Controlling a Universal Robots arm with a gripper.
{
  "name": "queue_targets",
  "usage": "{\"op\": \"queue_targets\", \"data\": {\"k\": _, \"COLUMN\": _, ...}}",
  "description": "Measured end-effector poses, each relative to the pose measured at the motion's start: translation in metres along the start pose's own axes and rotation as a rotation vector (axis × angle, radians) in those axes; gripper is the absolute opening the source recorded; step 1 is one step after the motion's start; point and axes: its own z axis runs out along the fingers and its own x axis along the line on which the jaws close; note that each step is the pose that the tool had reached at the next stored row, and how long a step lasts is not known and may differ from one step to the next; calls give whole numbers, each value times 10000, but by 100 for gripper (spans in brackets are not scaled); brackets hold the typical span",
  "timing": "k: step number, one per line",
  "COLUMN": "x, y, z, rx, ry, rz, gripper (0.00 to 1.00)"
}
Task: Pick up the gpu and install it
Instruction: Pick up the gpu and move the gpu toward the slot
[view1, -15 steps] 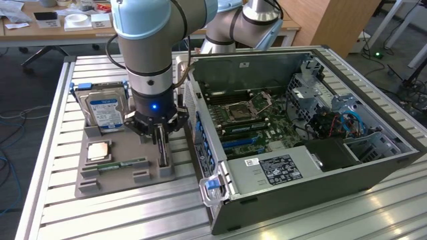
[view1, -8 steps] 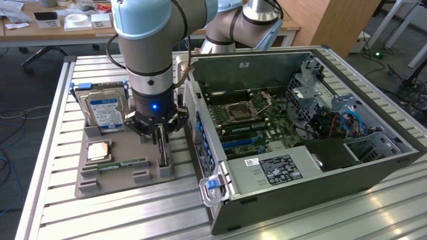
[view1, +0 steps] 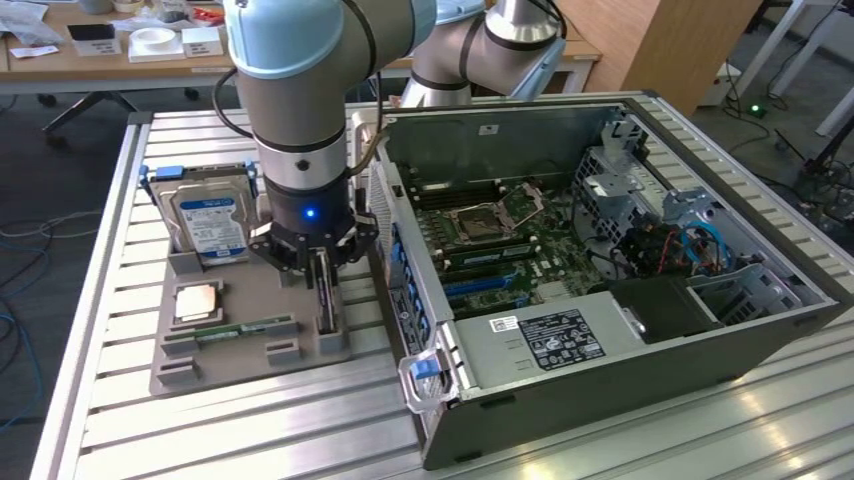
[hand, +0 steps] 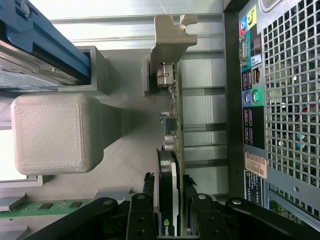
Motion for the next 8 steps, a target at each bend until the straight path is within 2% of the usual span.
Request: {"op": "queue_targets", "data": {"k": 8, "x": 0, "y": 0, "z": 1, "rx": 1, "ry": -3, "rz": 72, "gripper": 35}}
